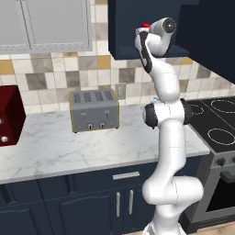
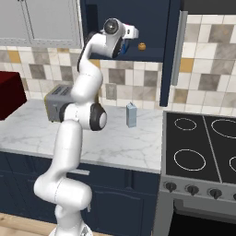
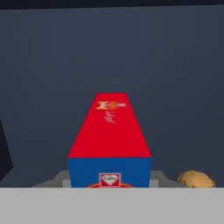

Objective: Pick the boxed food and boxed food from the counter and place them in the cabinets closest to them.

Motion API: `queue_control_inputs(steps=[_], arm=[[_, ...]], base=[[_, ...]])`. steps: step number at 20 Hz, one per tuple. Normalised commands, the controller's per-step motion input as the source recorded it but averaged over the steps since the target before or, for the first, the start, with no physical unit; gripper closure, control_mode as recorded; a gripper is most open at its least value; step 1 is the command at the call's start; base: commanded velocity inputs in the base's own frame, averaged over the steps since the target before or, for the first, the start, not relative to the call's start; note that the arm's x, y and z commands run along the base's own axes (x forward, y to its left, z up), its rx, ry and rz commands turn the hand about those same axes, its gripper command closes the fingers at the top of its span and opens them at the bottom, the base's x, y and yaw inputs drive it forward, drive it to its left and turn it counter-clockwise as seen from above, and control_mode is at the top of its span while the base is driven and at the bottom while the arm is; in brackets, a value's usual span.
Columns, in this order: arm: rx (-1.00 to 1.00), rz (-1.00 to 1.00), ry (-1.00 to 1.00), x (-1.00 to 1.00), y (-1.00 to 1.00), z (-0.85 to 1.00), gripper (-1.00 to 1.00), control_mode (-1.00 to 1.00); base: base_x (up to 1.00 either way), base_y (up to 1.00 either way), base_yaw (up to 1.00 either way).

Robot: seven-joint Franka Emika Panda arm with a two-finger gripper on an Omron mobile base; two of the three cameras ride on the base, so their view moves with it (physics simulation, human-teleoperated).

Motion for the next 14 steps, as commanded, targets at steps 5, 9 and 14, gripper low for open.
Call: queue_control_inputs(steps=[5, 9, 14], arm=[[0.0, 0.0, -0.03, 0.32, 0.0, -0.01, 1.0, -1.0], [0.0, 0.0, 0.0, 0.2, 0.0, 0.0, 1.0, -1.0], [0.0, 0.0, 0.04, 0.14, 0.02, 0.0, -1.0, -1.0]], base=[[0.0, 0.0, 0.0], [0.0, 0.0, 0.0], [0.0, 0.0, 0.0]])
